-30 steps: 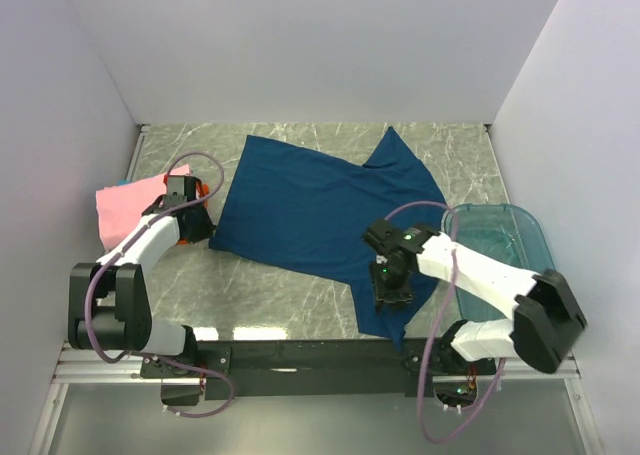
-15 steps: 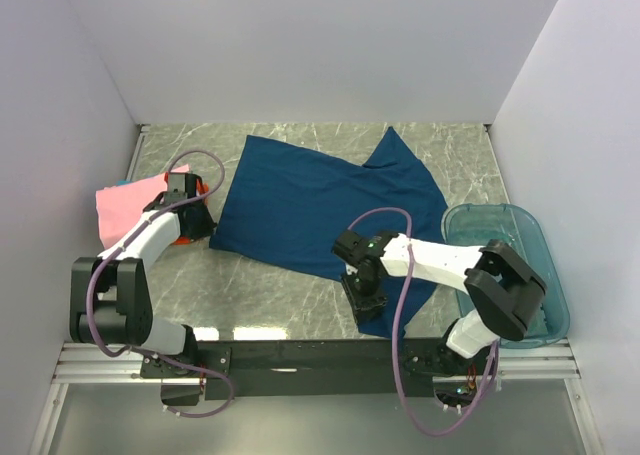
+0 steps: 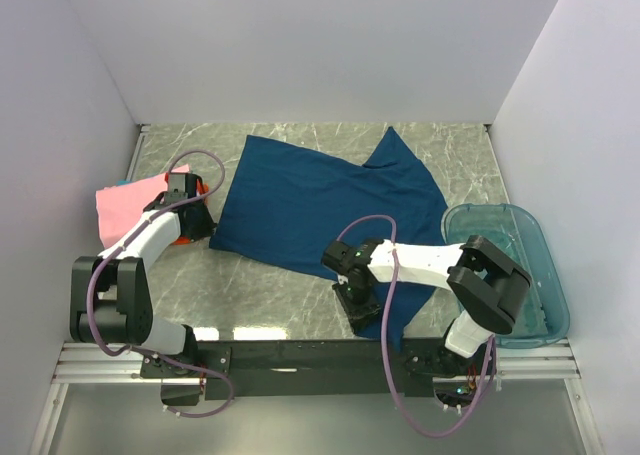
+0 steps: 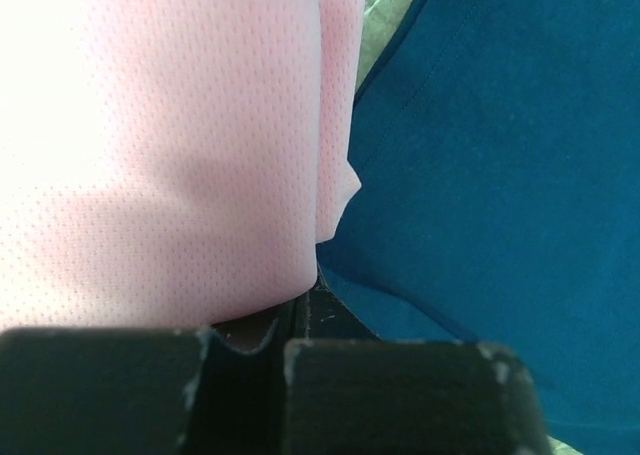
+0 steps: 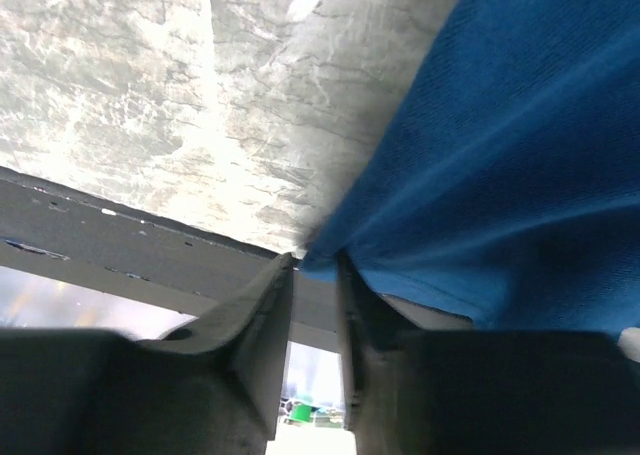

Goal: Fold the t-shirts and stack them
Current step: Fold the tshirt

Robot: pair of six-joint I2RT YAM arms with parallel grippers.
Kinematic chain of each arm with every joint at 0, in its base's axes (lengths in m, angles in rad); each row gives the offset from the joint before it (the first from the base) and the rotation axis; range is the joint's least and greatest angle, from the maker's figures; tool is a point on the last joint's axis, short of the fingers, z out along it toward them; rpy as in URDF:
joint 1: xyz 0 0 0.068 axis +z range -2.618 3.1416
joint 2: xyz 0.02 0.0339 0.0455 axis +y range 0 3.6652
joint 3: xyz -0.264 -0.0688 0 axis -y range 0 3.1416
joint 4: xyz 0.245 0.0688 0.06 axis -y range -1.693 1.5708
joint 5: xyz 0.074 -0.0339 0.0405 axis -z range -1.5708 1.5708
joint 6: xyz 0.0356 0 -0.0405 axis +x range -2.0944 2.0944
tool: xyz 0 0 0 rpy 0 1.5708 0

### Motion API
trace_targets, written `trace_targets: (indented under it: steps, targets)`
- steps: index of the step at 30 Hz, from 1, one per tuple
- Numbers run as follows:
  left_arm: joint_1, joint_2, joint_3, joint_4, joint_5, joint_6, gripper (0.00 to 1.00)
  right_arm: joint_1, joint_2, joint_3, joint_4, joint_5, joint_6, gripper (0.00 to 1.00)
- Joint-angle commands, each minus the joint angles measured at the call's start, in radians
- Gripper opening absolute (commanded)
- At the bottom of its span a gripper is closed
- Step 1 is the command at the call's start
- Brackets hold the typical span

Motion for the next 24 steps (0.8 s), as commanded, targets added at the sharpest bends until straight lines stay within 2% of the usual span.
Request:
trace_targets:
  steps: [1,3,8,22,24]
  targets:
    - [0.005,-0.018,0.011,0.016,0.011,0.021,0.01,0.015,0.0,-0.006,0.03,0.013,0.042,0.27]
    - [0.005,-0.018,0.005,0.019,0.014,0.021,0.01,0.015,0.003,-0.015,0.048,0.007,0.048,0.15]
    - [0.005,-0.024,0.0,0.018,0.014,0.024,0.0,0.017,0.016,-0.019,0.079,-0.02,0.034,0.0]
    - [0.005,-0.058,-0.003,0.004,0.002,0.034,0.01,0.015,0.033,0.156,0.041,-0.132,-0.052,0.0]
    - [0.005,-0.061,-0.004,0.003,-0.001,0.034,0.0,0.011,0.014,0.161,0.013,-0.125,-0.044,0.07]
